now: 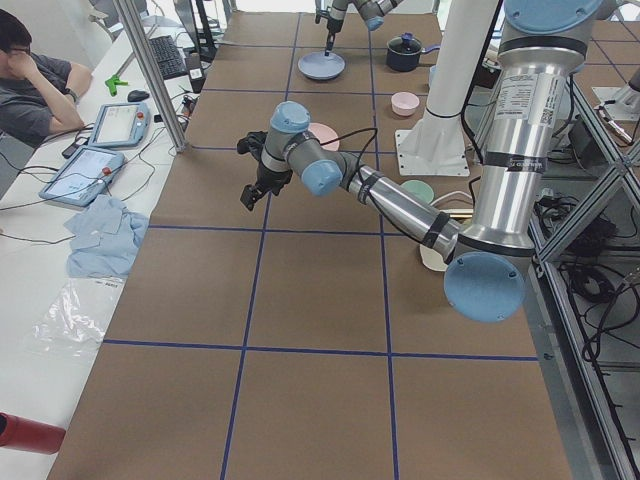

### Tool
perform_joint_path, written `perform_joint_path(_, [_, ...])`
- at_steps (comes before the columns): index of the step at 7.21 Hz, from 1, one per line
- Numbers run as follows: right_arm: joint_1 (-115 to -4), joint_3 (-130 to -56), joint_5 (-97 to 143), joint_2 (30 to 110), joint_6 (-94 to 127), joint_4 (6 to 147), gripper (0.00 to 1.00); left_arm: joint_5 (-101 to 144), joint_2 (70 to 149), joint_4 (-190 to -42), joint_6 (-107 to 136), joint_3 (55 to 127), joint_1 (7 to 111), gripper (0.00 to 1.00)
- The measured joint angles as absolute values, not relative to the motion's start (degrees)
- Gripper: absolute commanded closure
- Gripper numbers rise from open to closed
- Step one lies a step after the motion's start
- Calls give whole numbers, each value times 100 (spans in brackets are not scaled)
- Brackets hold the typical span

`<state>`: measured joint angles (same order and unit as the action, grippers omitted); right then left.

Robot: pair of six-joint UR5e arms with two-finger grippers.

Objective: Stack three plates with pink and blue
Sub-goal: 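Slide the light blue plate with the right gripper onto the pink plate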

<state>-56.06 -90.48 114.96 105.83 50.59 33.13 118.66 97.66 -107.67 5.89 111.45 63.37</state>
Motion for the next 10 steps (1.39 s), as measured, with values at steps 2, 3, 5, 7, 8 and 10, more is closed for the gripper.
perform_joint_path(2, [-5601,-9011,11496,10566,5068,3305,100,11865,9772,-10767,589,11145,6332,0])
perform_joint_path(3, [-5600,-9045,11502,10539,5082,3306,100,11865,9773,-10767,589,11146,6331,0])
perform_joint_path(5, [-5611,-9207,11545,10310,5196,3328,100,11865,9774,-10767,589,11147,6331,0])
perform_joint_path(7, [-5611,-9355,11623,9799,5814,3397,100,11865,9772,-10769,591,11145,6333,0])
perform_joint_path(8, [-5569,-9429,11655,9490,6270,3418,100,11865,9769,-10772,595,11145,6335,0])
perform_joint_path(10, [-5268,-9697,11625,8988,7121,3447,100,11865,9767,-10775,597,11142,6335,0])
